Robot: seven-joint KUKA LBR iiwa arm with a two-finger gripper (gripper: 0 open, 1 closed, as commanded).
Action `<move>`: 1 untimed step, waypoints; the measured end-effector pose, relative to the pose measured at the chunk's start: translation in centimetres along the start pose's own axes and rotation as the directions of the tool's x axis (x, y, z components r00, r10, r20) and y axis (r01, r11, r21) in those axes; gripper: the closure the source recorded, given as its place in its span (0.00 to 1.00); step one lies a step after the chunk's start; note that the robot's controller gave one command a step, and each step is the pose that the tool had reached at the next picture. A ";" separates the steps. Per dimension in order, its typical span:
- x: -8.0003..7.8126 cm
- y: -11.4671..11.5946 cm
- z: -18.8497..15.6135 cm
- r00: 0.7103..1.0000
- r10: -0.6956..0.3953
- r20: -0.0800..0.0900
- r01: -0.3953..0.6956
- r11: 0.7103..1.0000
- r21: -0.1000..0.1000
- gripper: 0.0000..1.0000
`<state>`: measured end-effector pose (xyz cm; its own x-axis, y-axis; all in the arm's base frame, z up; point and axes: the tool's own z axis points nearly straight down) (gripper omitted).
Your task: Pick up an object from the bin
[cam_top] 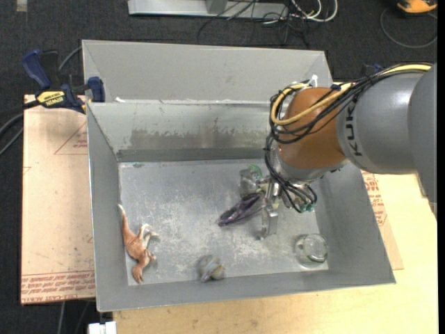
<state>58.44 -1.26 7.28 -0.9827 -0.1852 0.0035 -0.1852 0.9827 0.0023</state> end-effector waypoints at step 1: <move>1.9 1.9 0.3 0.965 -0.262 0.006 0.262 0.965 0.002 1.00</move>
Offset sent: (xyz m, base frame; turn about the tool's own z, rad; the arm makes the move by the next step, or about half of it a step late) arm 0.0000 0.0000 0.0000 0.0000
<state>56.24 0.27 7.00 -0.8997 -0.4366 -0.0034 -0.4366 0.8997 0.0016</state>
